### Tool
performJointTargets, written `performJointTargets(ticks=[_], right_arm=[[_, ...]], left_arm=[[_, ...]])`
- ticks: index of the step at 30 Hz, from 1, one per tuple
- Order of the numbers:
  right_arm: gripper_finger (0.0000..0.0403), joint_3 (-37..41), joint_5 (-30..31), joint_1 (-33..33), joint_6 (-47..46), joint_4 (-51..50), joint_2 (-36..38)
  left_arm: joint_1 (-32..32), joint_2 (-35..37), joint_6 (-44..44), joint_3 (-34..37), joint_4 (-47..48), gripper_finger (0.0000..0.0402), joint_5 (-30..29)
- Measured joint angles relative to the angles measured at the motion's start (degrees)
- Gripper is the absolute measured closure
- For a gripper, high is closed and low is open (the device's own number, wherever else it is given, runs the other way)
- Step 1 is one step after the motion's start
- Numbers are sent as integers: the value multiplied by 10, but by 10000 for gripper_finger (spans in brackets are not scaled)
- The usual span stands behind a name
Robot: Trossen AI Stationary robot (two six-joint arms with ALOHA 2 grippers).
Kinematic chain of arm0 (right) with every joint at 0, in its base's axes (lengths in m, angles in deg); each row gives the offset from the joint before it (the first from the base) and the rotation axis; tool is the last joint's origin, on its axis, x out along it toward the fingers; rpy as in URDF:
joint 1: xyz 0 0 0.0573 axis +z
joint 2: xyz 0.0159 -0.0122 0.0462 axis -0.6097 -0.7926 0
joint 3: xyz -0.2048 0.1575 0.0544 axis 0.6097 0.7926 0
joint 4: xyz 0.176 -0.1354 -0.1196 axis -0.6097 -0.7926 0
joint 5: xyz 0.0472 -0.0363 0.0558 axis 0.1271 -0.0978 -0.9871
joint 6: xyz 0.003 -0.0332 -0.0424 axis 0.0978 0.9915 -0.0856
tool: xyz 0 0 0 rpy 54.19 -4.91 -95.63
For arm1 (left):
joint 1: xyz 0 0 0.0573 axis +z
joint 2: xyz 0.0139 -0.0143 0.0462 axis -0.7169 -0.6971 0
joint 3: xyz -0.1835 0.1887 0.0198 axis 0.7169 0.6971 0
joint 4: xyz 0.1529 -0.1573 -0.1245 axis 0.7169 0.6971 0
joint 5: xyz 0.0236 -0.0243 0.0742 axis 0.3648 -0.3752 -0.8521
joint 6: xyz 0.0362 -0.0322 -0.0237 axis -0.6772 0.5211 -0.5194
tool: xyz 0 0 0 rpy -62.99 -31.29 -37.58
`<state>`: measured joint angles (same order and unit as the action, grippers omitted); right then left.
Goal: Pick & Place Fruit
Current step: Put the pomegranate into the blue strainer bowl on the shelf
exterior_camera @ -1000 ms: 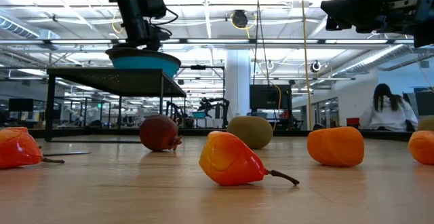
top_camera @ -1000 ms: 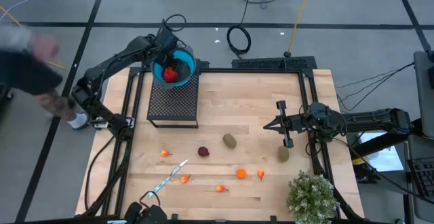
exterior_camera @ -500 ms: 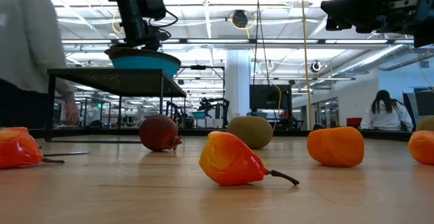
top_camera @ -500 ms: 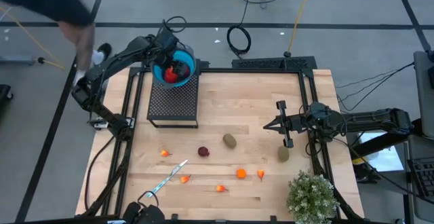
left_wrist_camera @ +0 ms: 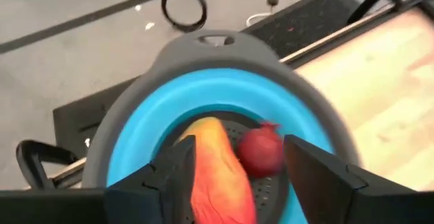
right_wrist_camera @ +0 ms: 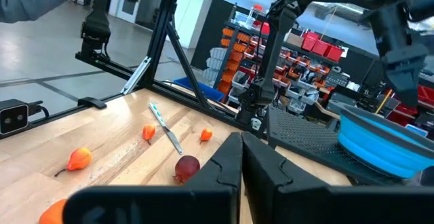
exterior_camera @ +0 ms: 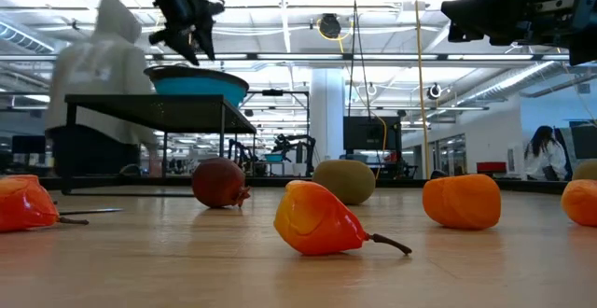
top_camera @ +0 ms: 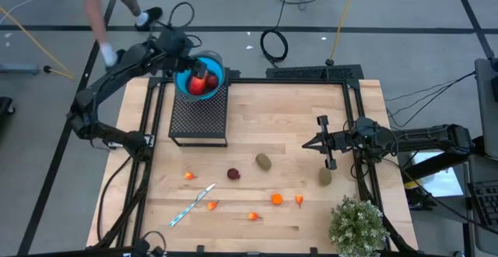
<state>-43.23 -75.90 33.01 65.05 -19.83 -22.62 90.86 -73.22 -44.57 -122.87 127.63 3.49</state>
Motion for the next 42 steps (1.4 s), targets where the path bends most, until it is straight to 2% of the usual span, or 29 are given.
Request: performJointTargets(ticks=[8,23,31,35,42], right_arm=[[402,0,0,0,0,0,0],[403,0,0,0,0,0,0],[403,0,0,0,0,0,0],[403,0,0,0,0,0,0],[403,0,0,0,0,0,0]], left_arm=[[-68,33,-9,0,0,262,5],[-288,33,-46,0,-49,393,5],[-397,32,-30,36,-73,387,5],[-439,33,-27,81,-109,399,5],[-486,32,6,166,-188,398,4]])
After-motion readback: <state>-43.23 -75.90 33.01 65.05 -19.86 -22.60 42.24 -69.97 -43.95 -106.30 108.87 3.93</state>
